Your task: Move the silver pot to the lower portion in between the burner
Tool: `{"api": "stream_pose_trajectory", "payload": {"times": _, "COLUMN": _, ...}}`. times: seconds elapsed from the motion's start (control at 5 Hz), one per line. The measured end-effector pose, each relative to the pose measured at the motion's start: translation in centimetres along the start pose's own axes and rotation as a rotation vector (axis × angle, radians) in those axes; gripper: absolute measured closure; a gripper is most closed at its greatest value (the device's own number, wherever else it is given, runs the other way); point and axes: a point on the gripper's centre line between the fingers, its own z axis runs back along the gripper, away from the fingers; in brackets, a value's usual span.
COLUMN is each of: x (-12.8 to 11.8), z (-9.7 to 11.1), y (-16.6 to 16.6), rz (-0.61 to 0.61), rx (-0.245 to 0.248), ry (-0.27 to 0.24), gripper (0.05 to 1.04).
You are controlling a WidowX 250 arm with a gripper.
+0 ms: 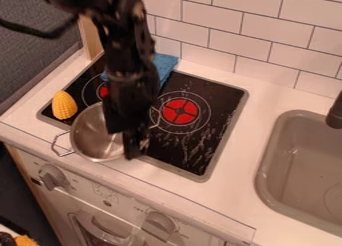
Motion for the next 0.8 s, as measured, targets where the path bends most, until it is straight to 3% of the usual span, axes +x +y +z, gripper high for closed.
{"api": "stream_pose_trajectory", "payload": {"times": 0.2, "x": -0.4, "z": 1.7, "y": 0.5, "rz": 0.060, "rx": -0.021, "ry": -0.043, "gripper": 0.074}}
{"api": "stream_pose_trajectory", "payload": {"times": 0.4, "x": -0.6, "z": 2.1, "y": 0.9, "rz": 0.115, "rx": -0.042, "ry": -0.054, "gripper": 0.079}}
{"api": "stream_pose_trajectory", "payload": {"times": 0.8, "x": -0.1, "z": 1.7, "y": 1.8, "rz": 0.295, "rx": 0.065, "ry": -0.029, "gripper": 0.081}}
